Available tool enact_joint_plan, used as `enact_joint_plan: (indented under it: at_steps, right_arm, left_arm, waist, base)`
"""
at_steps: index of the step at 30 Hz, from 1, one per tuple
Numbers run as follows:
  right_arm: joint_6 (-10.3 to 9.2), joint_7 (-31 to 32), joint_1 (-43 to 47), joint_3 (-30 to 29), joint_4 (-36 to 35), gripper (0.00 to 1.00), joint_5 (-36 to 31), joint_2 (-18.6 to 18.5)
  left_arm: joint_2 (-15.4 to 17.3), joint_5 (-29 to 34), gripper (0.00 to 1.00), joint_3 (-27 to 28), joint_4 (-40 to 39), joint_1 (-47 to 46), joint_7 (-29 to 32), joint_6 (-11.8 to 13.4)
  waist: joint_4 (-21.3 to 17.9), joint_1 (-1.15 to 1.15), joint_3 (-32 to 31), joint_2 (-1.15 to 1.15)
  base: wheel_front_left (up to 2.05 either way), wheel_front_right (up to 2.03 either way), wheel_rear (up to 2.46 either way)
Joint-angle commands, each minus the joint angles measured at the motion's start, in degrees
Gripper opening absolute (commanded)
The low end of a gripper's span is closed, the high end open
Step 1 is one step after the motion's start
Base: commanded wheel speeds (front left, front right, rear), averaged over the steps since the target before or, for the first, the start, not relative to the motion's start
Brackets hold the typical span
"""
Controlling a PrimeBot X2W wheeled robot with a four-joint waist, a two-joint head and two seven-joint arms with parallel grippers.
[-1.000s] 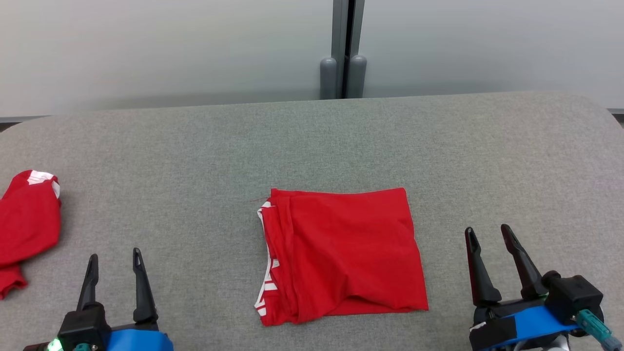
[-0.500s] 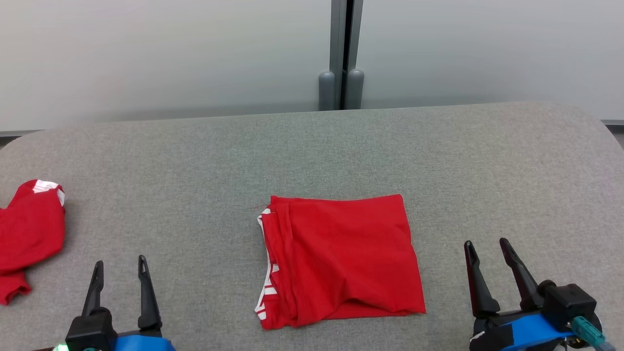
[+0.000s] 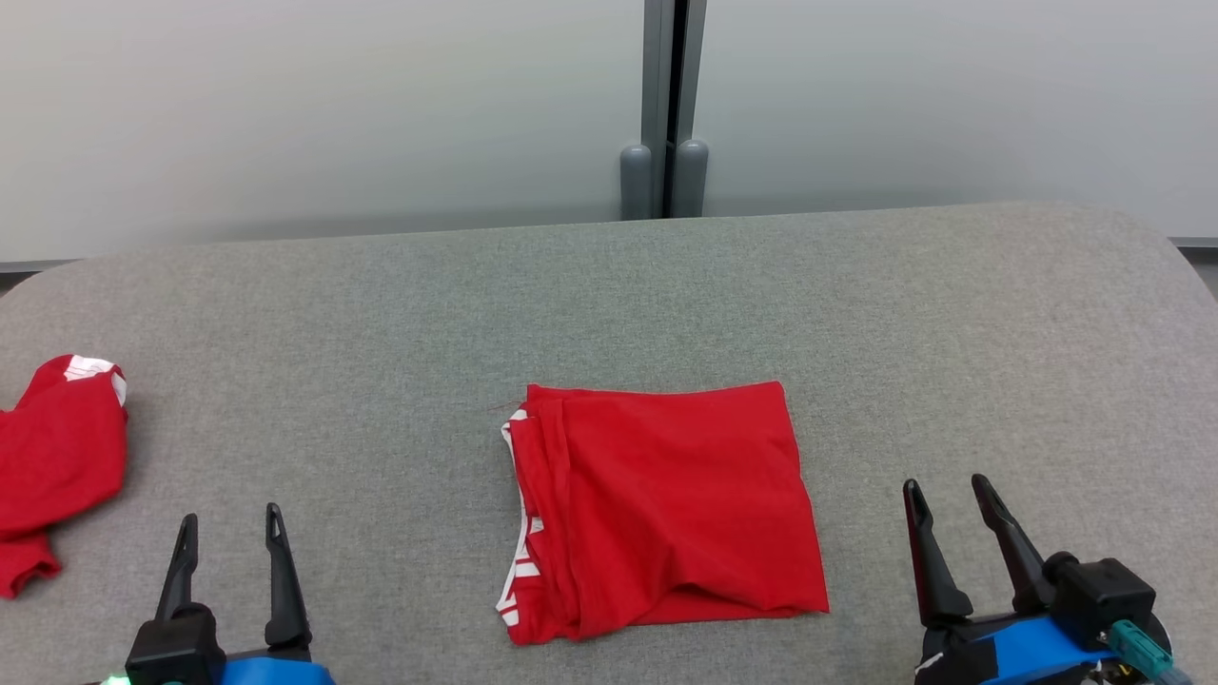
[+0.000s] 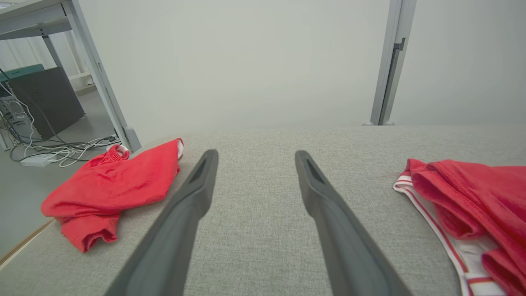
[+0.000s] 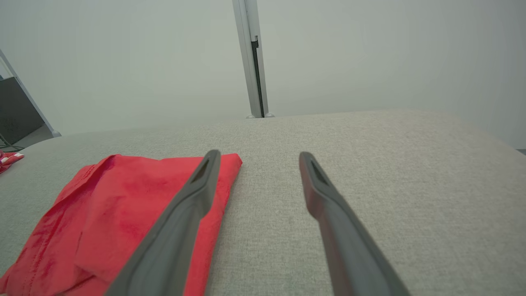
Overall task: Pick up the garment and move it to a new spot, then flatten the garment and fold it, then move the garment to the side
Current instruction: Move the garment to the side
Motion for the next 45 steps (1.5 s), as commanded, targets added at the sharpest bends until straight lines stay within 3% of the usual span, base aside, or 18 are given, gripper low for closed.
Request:
enact_joint_plan:
  at_steps: [1, 8, 13, 25, 36, 41, 42, 43, 44, 45]
  right_arm:
    - [0.01, -0.3, -0.1, -0.1, 0.1, 1.00, 0.0, 0.0]
    - [0.01, -0.3, -0.9, 0.1, 1.9, 1.00, 0.5, 0.0]
    - [0.01, 0.9, -7.6, 2.8, 3.9, 1.00, 0.1, 0.0]
    - [0.01, 12.9, -24.1, 8.8, 16.6, 1.00, -1.7, 0.0]
    - [0.01, 14.2, -22.9, 10.2, 27.4, 1.00, -0.6, 0.0]
    - [0.02, 14.6, -21.6, 13.6, 30.7, 1.00, 2.3, 0.0]
    - [0.08, 14.1, -21.6, 14.8, 30.4, 0.54, 3.6, 0.2]
    - [0.08, 13.6, -21.9, 15.7, 30.0, 0.15, 4.6, 0.2]
    - [0.09, 13.1, -22.4, 16.6, 29.9, 0.00, 4.7, 0.2]
    - [0.09, 12.8, -23.0, 17.0, 30.0, 0.00, 4.6, 0.2]
  left_arm:
    - [0.2, -0.1, 1.00, 0.0, -0.2, 0.5, -0.2, 0.3]
    - [0.5, 0.0, 1.00, -0.4, -0.3, -0.2, -0.2, 0.7]
    - [1.2, -0.5, 1.00, 0.1, -0.3, -2.0, -0.2, 0.5]
    - [1.7, -0.7, 1.00, -0.4, -1.4, -5.7, -0.2, 0.8]
    - [1.2, -1.3, 1.00, -0.8, -1.2, -6.4, -0.2, 0.8]
    - [0.8, -1.1, 1.00, -1.2, -1.4, -6.7, -0.2, 1.1]
    - [0.8, -1.2, 1.00, -1.2, -1.4, -6.9, -0.2, 1.0]
    - [0.8, -1.4, 1.00, -1.1, -1.4, -7.0, -0.2, 1.0]
    - [0.8, -1.4, 1.00, -1.1, -1.4, -7.1, -0.2, 1.0]
    - [0.7, -1.3, 1.00, -1.2, -1.4, -7.2, -0.2, 1.1]
  waist:
    - [0.0, 0.00, 0.0, 0.00]
    - [0.1, 0.00, 0.4, 0.00]
    - [0.1, 0.00, 1.7, 0.00]
    - [1.0, 0.00, 5.8, 0.00]
    - [1.6, 0.00, 7.7, 0.00]
    - [1.6, 0.00, 8.2, 0.00]
    - [1.6, 0.00, 8.3, 0.00]
    - [1.6, 0.00, 8.5, 0.00]
    - [1.5, 0.00, 8.6, 0.00]
    - [1.4, 0.00, 8.7, 0.00]
  base:
    - [0.00, 0.00, 0.00]
    - [0.00, 0.00, 0.00]
    - [0.00, 0.00, 0.00]
    - [0.00, 0.00, 0.00]
    - [0.00, 0.00, 0.00]
    - [0.00, 0.00, 0.00]
    - [0.00, 0.00, 0.00]
    - [0.00, 0.00, 0.00]
    - [0.00, 0.00, 0.00]
    - [0.00, 0.00, 0.00]
